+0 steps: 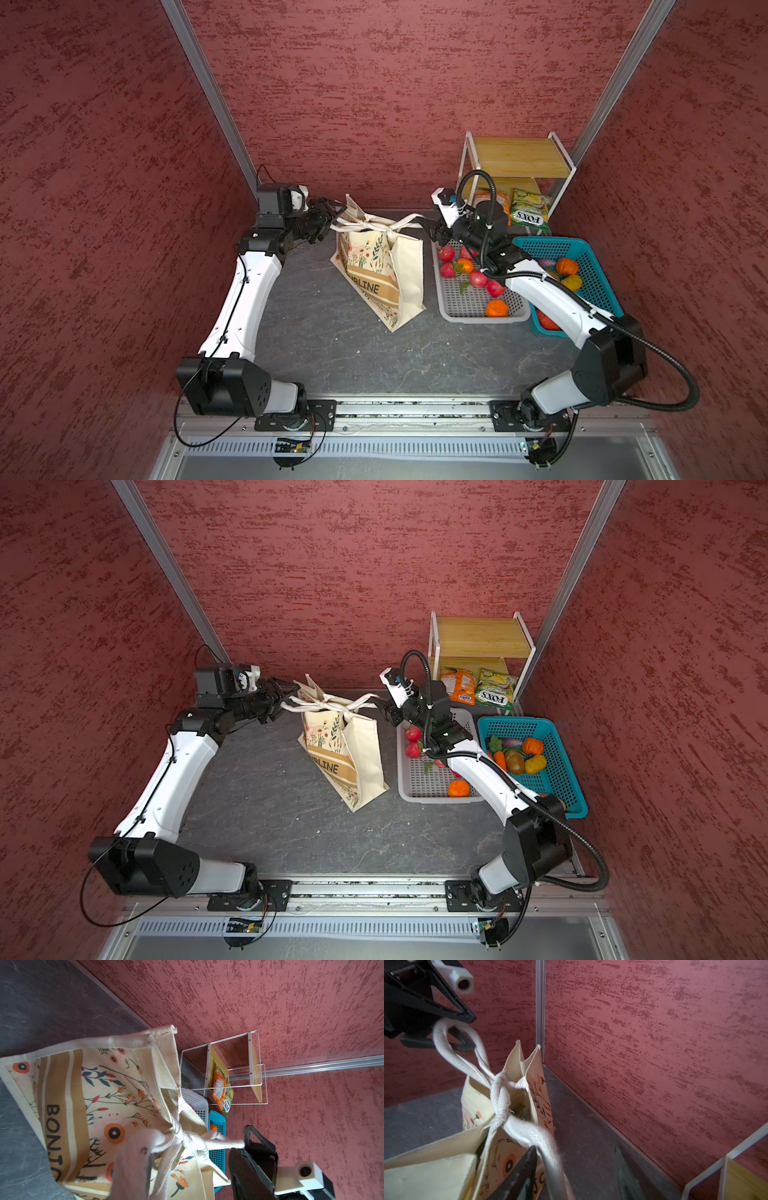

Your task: Place the food into the grocery bag and tie it

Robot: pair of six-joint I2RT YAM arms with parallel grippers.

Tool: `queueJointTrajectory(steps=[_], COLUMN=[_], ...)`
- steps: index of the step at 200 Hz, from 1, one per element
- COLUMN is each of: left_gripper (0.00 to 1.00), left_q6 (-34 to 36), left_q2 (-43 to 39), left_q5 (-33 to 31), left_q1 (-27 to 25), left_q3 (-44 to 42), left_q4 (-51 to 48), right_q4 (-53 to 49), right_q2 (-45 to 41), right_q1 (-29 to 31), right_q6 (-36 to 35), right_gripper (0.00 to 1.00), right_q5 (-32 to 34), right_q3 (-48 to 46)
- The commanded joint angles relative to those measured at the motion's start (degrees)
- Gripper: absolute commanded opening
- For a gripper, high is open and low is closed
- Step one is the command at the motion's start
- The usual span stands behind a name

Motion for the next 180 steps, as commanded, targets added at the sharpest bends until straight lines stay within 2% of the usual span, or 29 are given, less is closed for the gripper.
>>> queueJointTrajectory(steps=[1, 19, 40, 51, 59, 88, 126, 145, 180], left_gripper=[0.64, 0.68, 0.79, 0.87, 1.0, 0.99, 1.0, 0.99, 1.0], left_q6=[4.28, 6.37, 8.85, 10.33, 11.07, 12.35, 14.88, 16.89, 21.45], left_q2=[-2.2, -3.08, -3.7, -3.74, -4.12, -8.03, -17.35, -22.82, -30.9], left_q5=[-2.18, -3.67, -5.66, -7.0, -8.3, -14.1, -27.23, -36.97, -52.43], left_q1=[-0.06, -0.13, 0.02, -0.02, -0.06, 0.28, 0.9, 0.9, 0.96], left_q3=[0.37, 0.46, 0.92, 1.44, 1.65, 1.08, -0.15, -3.22, -16.03], left_q4=[-5.03, -8.84, -14.32, -17.65, -19.64, -22.92, -19.11, -14.62, -2.17], right_q4=[0.72, -0.72, -2.87, -3.19, -3.24, -3.96, 0.19, 2.49, 8.54], right_q2=[-2.82, -4.7, -6.06, -7.11, -7.91, -11.29, -17.03, -19.07, -22.47], right_q1=[-0.01, 0.0, -0.07, -0.09, -0.07, -0.17, -3.1, -5.63, -10.8], right_q6=[-1.43, -2.67, -3.76, -4.15, -4.22, -4.29, 1.44, 5.57, 13.31], right_gripper=[0.71, 0.78, 0.84, 0.86, 0.86, 0.89, 0.9, 0.9, 0.87], right_q5=[-0.33, -0.38, -0.13, 0.11, 0.47, 2.02, 6.36, 11.53, 23.82], right_q3=[-1.51, -2.22, -2.88, -3.61, -4.12, -6.24, -11.65, -14.86, -22.93])
